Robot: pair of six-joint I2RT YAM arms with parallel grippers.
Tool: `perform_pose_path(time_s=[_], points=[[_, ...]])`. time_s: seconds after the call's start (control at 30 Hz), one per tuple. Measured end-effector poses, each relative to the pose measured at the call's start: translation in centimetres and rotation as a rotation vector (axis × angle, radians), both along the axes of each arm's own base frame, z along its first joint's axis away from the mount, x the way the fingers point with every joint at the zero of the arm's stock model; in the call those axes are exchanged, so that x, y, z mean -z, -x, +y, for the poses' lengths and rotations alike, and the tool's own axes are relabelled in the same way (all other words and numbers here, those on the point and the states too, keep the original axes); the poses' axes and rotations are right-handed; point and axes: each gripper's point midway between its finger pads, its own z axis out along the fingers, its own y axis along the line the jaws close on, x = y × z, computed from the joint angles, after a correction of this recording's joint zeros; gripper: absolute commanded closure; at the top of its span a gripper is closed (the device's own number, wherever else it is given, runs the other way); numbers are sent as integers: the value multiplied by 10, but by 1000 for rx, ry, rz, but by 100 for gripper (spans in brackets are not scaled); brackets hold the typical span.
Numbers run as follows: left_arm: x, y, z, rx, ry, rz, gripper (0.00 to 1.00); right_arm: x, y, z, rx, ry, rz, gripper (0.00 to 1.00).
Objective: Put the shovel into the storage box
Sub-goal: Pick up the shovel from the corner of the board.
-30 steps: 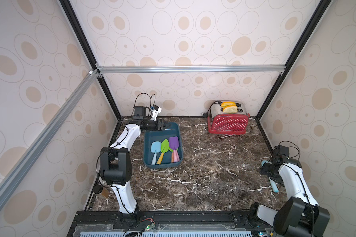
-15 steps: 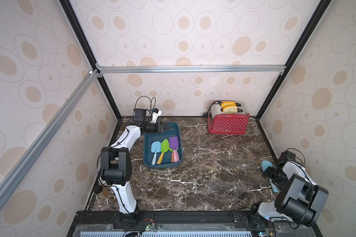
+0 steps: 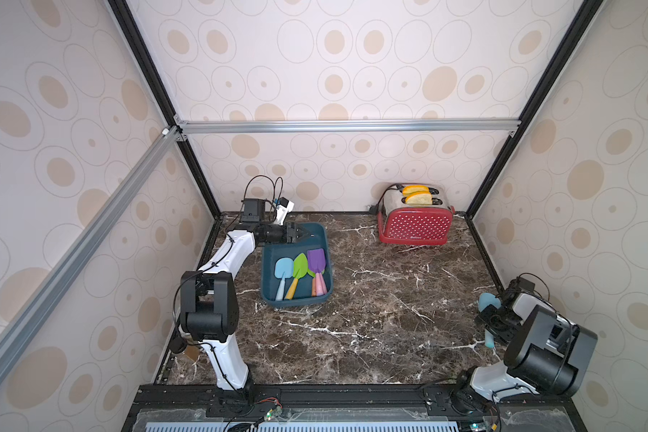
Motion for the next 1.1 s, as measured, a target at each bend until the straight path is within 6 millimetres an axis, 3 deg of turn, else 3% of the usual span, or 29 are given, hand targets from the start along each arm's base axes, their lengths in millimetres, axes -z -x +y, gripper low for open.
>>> perform_pose_path(time_s=[0.1,0.23,0.4,0.5,0.63,0.77,0.97,1.1], points=[[-1,0,0,2,3,-2,46,0,-2,-1,0,2,-8,59],[-2,-2,-1,4,9,-17,42,-1,-5,-1,4,0,-29,97],[0,-2,-2,1,21,-13,36,-3,-8,6,-5,-31,-66,100],[-1,-3,-3,0,38,-11,31,-4,-11,21,-42,-71,-87,100],[-1,-3,-6,1,74,-9,27,-16,-17,62,-184,-103,-97,100],[5,1,-17,7,108,11,27,-54,-41,119,-431,-92,-168,100],[11,30,-67,73,163,42,30,-113,-70,198,-741,-98,-295,100],[3,51,-96,109,191,42,30,-132,-74,245,-910,-127,-313,100]])
